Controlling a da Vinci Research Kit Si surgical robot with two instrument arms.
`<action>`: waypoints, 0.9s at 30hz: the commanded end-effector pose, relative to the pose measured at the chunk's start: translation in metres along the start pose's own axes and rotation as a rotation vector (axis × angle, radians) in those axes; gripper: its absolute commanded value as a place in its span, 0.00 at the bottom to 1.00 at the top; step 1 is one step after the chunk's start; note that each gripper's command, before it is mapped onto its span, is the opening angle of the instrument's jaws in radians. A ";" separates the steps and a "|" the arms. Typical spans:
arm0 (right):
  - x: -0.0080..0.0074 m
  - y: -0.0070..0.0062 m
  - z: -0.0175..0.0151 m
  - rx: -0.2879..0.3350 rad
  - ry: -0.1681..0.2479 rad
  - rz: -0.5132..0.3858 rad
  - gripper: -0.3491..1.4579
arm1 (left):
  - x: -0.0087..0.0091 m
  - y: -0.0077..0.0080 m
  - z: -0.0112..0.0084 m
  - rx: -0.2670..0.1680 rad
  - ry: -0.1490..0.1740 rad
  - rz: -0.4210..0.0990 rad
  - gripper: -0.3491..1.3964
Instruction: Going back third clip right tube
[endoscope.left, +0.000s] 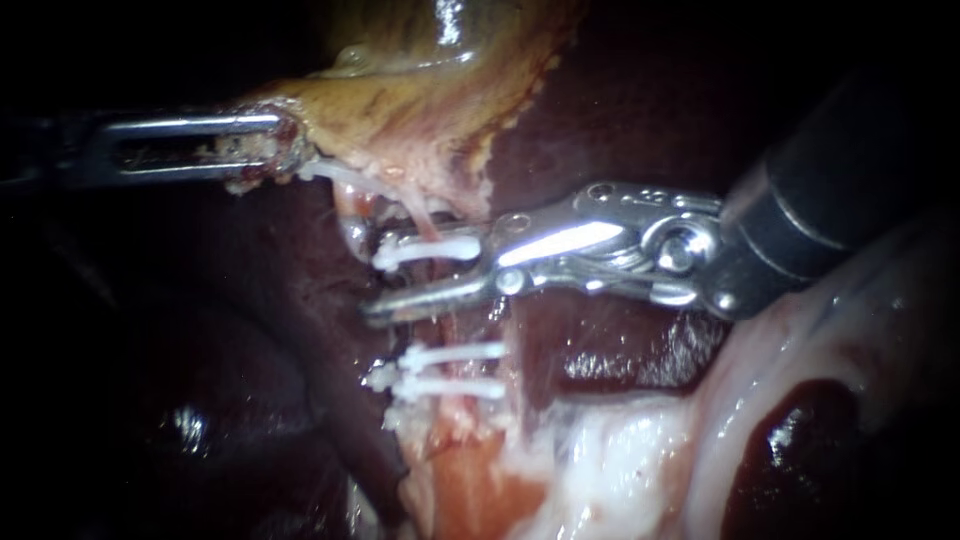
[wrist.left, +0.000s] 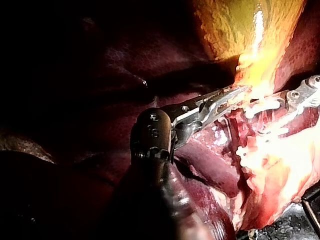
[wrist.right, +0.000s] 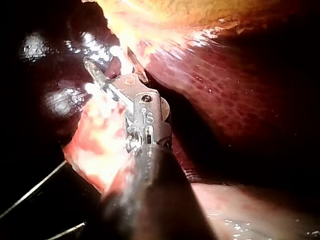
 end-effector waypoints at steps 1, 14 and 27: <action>-0.0001 0.0000 -0.0002 -0.008 0.002 -0.019 0.47 | 0.0000 0.0001 0.0000 0.000 0.000 0.000 0.00; -0.0019 -0.0011 -0.0053 -0.072 0.013 -0.188 0.47 | 0.0000 0.0002 -0.0001 0.000 0.000 0.000 0.00; -0.0015 -0.0017 -0.0091 -0.081 0.011 -0.218 0.47 | 0.0000 0.0001 -0.0002 0.000 0.000 0.000 0.00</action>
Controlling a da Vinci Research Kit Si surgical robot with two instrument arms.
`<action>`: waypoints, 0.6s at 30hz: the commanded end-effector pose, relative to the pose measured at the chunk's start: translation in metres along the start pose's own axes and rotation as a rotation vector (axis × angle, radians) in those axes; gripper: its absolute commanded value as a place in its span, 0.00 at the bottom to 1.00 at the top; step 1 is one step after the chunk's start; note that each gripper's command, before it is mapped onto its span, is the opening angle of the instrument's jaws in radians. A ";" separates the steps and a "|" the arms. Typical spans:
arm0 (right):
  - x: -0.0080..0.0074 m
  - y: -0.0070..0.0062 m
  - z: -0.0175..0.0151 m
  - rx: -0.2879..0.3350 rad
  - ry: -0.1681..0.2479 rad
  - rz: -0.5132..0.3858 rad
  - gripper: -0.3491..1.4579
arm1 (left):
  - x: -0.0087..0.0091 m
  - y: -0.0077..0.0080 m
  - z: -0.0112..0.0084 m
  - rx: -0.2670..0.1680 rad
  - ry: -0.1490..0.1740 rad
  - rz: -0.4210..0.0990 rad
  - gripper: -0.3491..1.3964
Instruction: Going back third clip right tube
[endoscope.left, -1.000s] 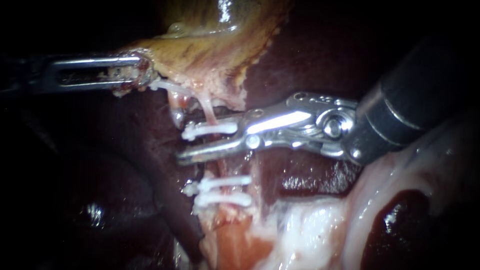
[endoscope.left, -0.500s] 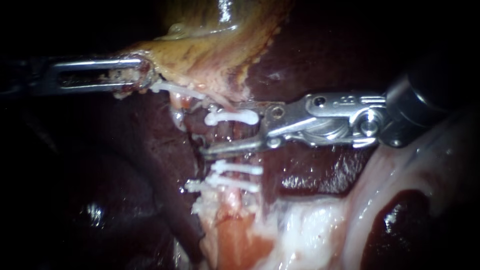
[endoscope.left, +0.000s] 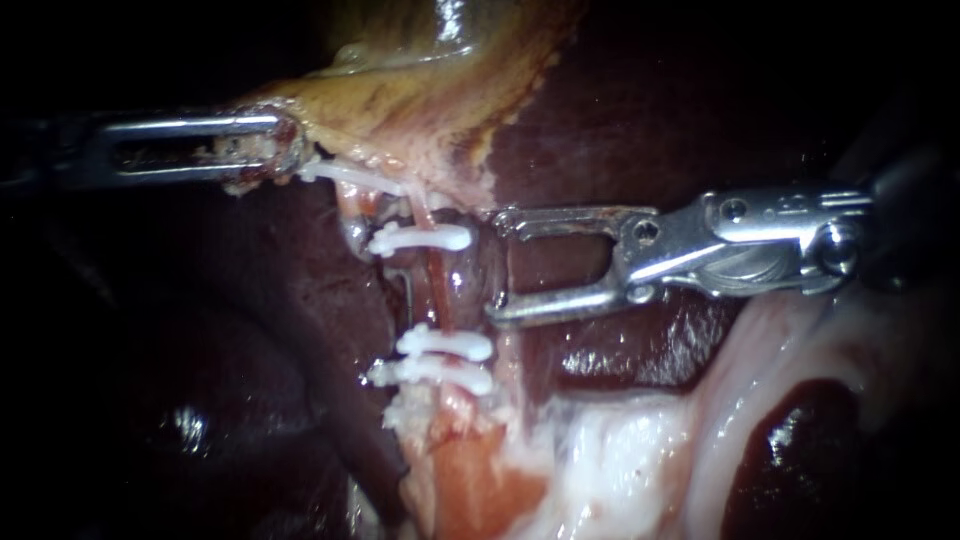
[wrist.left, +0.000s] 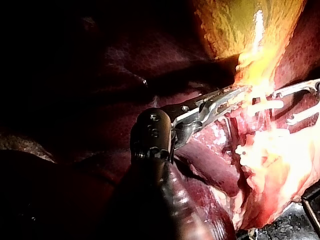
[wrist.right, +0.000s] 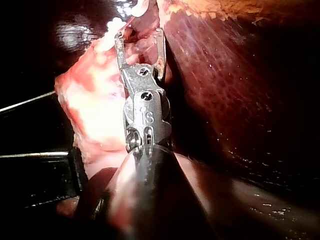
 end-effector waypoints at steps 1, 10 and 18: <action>0.0001 0.0000 -0.0004 0.007 -0.003 -0.023 0.47 | -0.0001 0.0000 0.0000 0.000 0.000 0.000 0.00; 0.0000 -0.0028 -0.0053 0.034 -0.001 -0.112 0.47 | -0.0003 -0.0001 0.0001 0.001 0.001 0.002 0.00; -0.0002 -0.0032 -0.0062 0.039 0.000 -0.132 0.47 | -0.0008 -0.0006 0.0013 0.005 0.004 0.005 0.00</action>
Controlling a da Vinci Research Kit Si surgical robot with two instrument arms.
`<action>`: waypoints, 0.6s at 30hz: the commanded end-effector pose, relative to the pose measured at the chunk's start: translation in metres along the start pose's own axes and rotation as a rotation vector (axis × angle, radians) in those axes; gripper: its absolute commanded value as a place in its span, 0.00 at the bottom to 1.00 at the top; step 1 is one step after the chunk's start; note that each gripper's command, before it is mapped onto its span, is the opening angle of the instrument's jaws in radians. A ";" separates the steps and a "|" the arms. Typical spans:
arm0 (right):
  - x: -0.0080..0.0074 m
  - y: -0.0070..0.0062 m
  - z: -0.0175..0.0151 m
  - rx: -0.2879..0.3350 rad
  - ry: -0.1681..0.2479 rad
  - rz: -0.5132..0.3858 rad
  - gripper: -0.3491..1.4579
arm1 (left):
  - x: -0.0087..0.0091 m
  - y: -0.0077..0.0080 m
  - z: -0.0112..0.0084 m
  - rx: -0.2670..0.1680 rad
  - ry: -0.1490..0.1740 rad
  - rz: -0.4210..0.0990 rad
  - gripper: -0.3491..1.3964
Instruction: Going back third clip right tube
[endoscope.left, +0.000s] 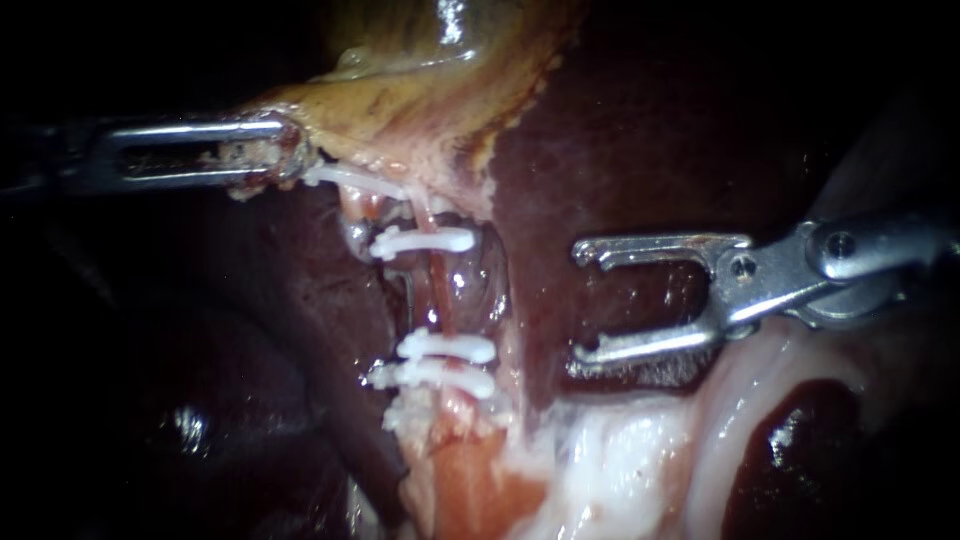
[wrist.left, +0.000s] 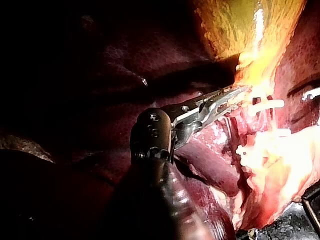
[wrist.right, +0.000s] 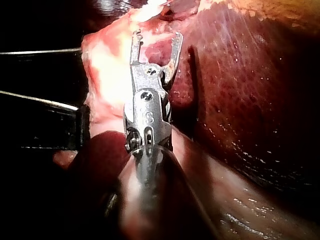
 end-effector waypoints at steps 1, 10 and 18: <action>-0.0001 0.0000 -0.0001 0.000 0.000 -0.004 0.47 | -0.0001 -0.0001 0.0004 0.004 0.002 0.001 0.00; -0.0002 0.0000 -0.0003 0.002 0.000 -0.005 0.47 | -0.0014 -0.0022 0.0044 0.012 0.011 0.029 0.00; -0.0002 0.0000 -0.0003 0.002 0.000 -0.005 0.47 | -0.0018 -0.0030 0.0052 0.017 0.004 0.039 0.00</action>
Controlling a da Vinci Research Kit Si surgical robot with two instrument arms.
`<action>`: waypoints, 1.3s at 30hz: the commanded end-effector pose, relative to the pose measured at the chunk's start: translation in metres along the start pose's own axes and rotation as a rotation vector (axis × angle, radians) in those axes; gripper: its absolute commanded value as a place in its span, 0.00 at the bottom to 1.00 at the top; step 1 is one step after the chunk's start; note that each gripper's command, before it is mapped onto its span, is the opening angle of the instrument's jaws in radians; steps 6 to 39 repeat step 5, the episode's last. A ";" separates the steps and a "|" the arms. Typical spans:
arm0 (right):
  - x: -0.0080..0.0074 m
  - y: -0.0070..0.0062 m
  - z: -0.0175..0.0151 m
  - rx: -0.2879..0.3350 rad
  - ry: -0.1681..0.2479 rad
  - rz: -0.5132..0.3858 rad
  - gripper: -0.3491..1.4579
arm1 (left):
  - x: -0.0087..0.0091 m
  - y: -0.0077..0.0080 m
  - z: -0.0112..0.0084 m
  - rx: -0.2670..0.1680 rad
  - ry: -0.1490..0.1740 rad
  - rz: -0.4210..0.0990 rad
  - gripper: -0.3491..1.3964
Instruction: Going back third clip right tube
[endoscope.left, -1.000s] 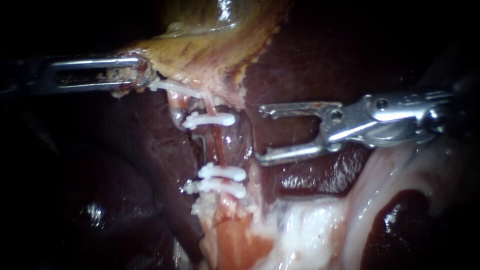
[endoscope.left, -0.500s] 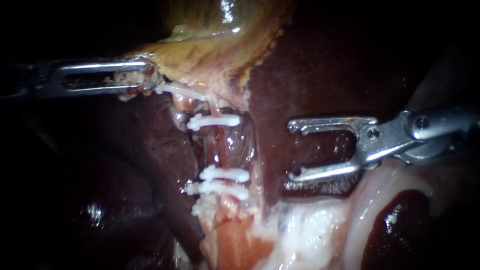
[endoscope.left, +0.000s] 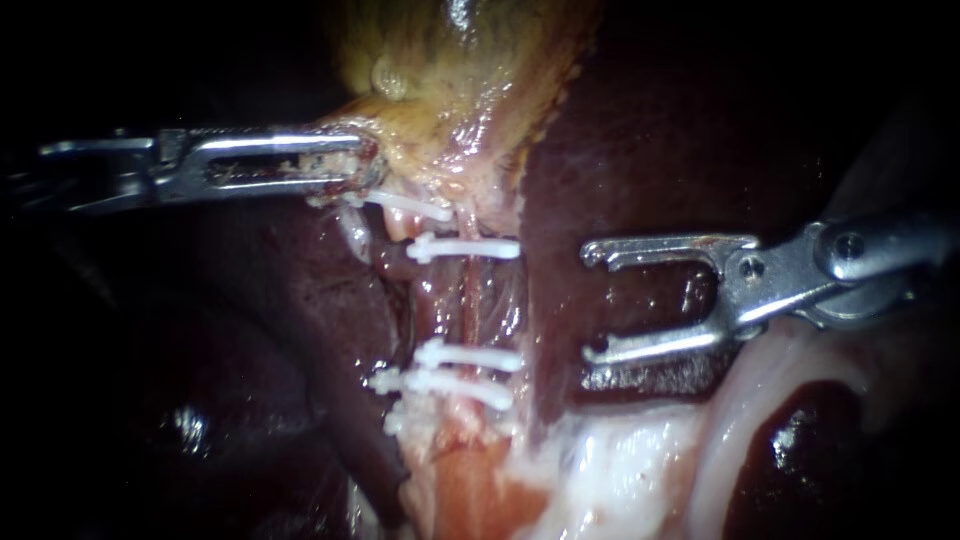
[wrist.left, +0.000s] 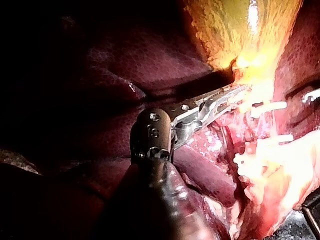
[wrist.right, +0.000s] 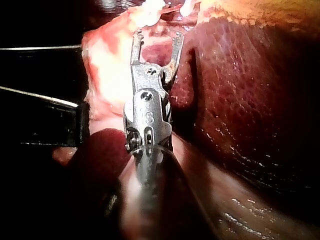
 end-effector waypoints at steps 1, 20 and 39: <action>0.0000 0.0000 0.0000 0.000 0.000 0.000 0.47 | 0.0000 0.0000 0.0000 0.001 0.000 0.001 0.00; 0.0001 0.0000 0.0000 0.000 0.000 0.001 0.47 | 0.0000 0.0001 -0.0003 0.000 0.000 0.001 0.00; 0.0001 0.0000 0.0000 0.000 0.000 0.001 0.47 | 0.0000 0.0001 -0.0003 0.000 0.000 0.001 0.00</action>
